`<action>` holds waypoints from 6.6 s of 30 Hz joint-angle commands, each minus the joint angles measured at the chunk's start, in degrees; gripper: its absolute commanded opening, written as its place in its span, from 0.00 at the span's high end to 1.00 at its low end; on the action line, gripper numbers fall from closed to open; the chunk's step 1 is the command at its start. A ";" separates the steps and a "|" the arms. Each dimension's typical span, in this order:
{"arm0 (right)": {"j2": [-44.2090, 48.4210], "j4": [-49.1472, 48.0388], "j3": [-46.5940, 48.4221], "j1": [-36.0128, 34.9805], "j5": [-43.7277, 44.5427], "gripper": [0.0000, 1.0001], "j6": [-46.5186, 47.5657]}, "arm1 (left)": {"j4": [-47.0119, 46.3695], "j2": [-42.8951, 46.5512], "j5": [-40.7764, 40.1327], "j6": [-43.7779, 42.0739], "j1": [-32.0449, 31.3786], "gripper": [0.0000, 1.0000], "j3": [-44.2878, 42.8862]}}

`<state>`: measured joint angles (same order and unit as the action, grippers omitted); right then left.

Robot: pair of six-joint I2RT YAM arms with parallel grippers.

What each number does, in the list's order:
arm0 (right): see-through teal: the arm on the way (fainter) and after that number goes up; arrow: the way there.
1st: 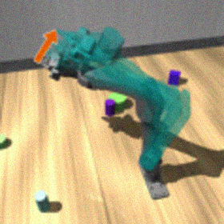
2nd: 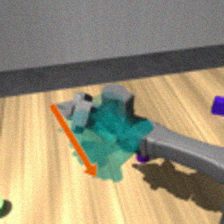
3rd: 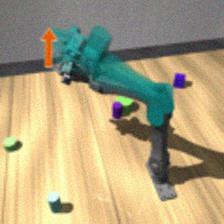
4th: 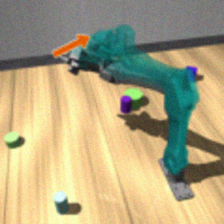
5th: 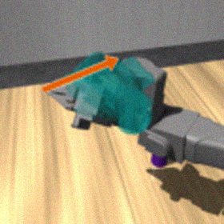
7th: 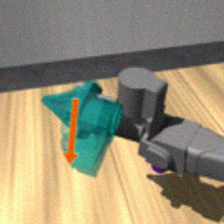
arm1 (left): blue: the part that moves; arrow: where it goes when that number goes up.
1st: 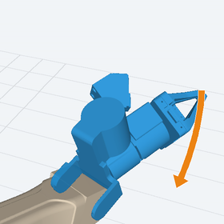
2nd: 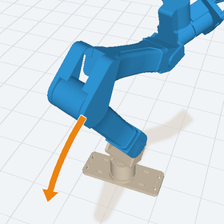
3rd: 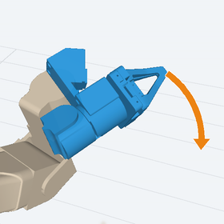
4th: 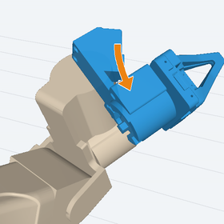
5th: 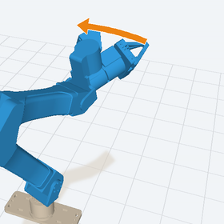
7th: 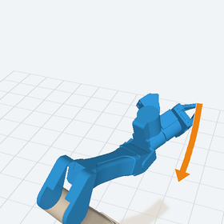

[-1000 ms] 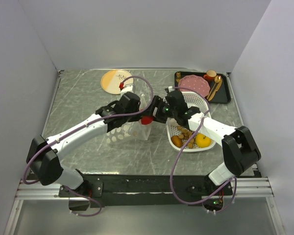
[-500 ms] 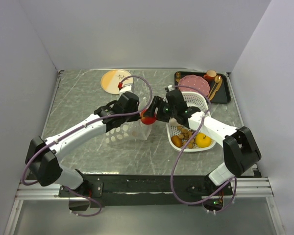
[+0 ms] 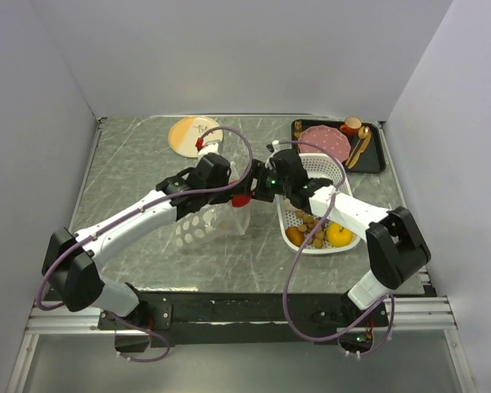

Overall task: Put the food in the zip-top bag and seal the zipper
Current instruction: Place the fake fruit in the zipper food storage bag, then pick up the fake vegetable from the bin, then place the fake vegetable in the zipper food storage bag.

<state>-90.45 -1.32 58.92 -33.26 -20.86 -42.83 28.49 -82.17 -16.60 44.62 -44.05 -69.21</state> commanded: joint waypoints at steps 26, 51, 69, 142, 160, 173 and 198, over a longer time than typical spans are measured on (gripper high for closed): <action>5.28 0.88 2.70 -1.37 -0.58 0.02 5.12 | -3.27 5.27 -1.07 0.55 0.72 0.99 -0.31; 18.74 23.48 -8.99 18.31 25.61 0.01 4.52 | -6.69 4.30 7.28 -0.41 6.44 0.99 3.82; 3.00 12.93 -6.71 22.88 21.39 0.17 0.90 | -5.82 3.86 7.99 -1.73 6.44 0.99 2.33; 5.47 -11.07 -4.16 -3.92 4.88 0.80 10.92 | -7.40 4.21 11.77 -0.94 6.44 0.99 2.06; -3.58 -3.52 3.92 -4.71 -5.24 0.66 17.16 | -8.89 5.80 13.26 -1.73 6.44 0.99 2.24; 4.05 0.97 4.72 -3.75 3.54 0.12 17.25 | -7.40 7.99 9.40 -1.11 6.52 0.99 0.92; 24.54 7.73 -9.34 8.02 23.84 0.17 13.39 | 4.91 5.62 12.75 -0.67 15.31 0.99 -10.33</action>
<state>-68.60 5.78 50.35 -28.12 -0.89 -27.57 33.15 -77.47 -4.82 44.66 -28.23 -76.49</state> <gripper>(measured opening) 0.840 0.013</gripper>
